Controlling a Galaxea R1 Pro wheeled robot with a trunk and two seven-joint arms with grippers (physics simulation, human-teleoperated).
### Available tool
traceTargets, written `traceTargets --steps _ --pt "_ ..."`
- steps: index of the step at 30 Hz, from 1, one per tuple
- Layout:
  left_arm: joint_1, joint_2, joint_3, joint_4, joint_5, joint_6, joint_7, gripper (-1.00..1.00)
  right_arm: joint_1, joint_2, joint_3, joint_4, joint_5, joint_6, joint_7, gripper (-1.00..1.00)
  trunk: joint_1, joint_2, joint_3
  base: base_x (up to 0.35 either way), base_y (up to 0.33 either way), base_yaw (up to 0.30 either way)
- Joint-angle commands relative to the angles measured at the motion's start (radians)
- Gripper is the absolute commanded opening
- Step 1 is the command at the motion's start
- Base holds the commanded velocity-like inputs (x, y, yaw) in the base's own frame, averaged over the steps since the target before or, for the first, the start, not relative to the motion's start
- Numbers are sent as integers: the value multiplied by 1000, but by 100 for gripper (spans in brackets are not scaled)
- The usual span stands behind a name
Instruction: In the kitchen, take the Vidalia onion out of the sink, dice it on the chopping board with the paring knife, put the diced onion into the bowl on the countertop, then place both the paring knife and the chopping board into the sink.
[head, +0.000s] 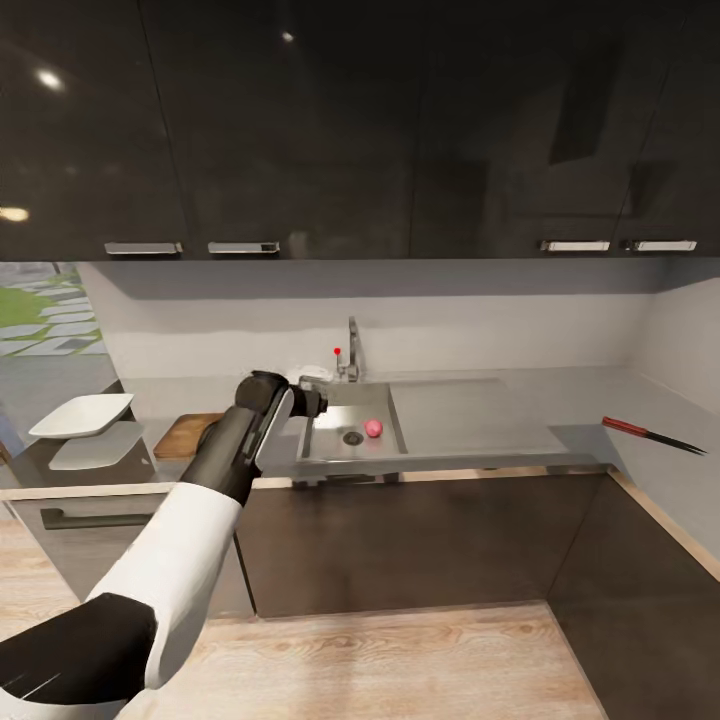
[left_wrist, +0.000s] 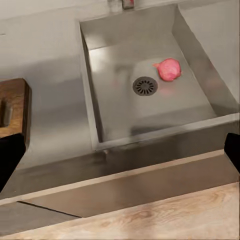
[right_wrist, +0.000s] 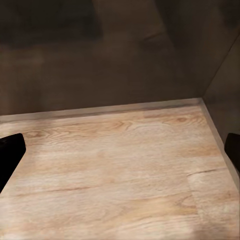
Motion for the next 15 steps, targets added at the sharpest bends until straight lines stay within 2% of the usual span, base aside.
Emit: traceTargets --steps 1,6,15 --pt "-4 0 -2 31 21 3 8 100 0 0 3 -1 -8 -2 -2 100 1 -2 -2 0 0 0" --pt "-9 7 -7 48 50 2 9 100 0 1 1 3 -12 -1 -4 100 1 -2 -2 0 0 0" --pt "-8 11 -11 45 57 6 15 100 0 1 -1 65 -14 -3 -5 100 1 -2 -2 5 -3 0"
